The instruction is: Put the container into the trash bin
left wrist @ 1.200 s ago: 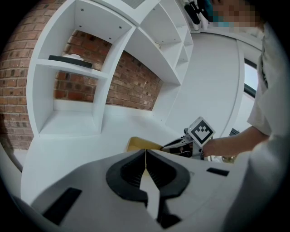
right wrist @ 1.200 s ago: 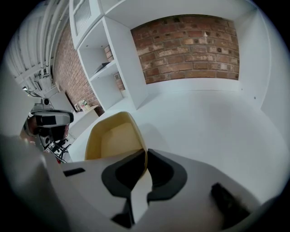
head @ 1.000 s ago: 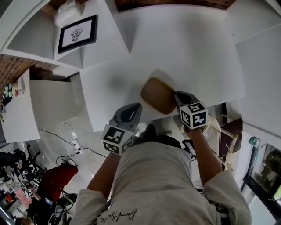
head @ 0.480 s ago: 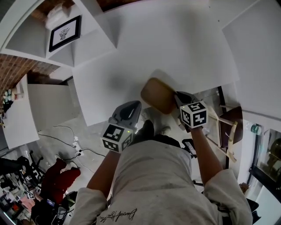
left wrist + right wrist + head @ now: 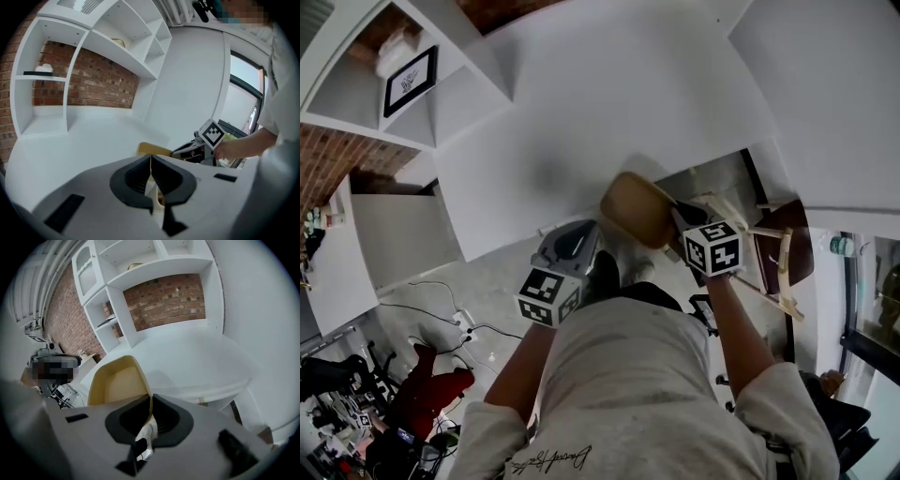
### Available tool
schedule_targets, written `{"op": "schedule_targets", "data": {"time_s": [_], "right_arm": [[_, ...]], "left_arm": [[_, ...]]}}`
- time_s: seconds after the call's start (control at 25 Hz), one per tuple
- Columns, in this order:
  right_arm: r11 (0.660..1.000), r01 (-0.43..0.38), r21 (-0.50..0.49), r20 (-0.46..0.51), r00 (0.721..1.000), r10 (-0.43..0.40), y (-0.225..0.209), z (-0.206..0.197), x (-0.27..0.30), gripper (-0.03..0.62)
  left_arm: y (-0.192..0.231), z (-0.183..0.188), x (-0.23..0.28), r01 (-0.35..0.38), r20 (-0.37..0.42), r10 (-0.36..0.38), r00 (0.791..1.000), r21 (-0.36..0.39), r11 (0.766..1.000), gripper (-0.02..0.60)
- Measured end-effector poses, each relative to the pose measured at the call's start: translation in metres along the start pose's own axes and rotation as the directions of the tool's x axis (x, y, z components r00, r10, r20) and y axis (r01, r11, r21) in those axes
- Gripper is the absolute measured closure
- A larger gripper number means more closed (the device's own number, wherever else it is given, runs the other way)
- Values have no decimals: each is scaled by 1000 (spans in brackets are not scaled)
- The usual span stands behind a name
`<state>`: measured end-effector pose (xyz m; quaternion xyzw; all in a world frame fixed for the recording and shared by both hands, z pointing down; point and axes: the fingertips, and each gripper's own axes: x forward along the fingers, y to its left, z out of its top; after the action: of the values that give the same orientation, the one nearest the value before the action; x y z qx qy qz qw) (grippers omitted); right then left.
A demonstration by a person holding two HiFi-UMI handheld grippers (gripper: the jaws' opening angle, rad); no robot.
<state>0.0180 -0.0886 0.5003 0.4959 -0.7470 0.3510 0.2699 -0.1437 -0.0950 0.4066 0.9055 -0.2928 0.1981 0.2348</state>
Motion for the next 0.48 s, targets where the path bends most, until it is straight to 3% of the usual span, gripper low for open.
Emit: {"op": "schedule_targets", "data": {"time_s": [0.48], "right_arm": [[978,125,167,29,991,-132,-41,-94,-102,554]], "left_arm": [[-111,-12,18,153,-36,-150,988,99,983,563]]}}
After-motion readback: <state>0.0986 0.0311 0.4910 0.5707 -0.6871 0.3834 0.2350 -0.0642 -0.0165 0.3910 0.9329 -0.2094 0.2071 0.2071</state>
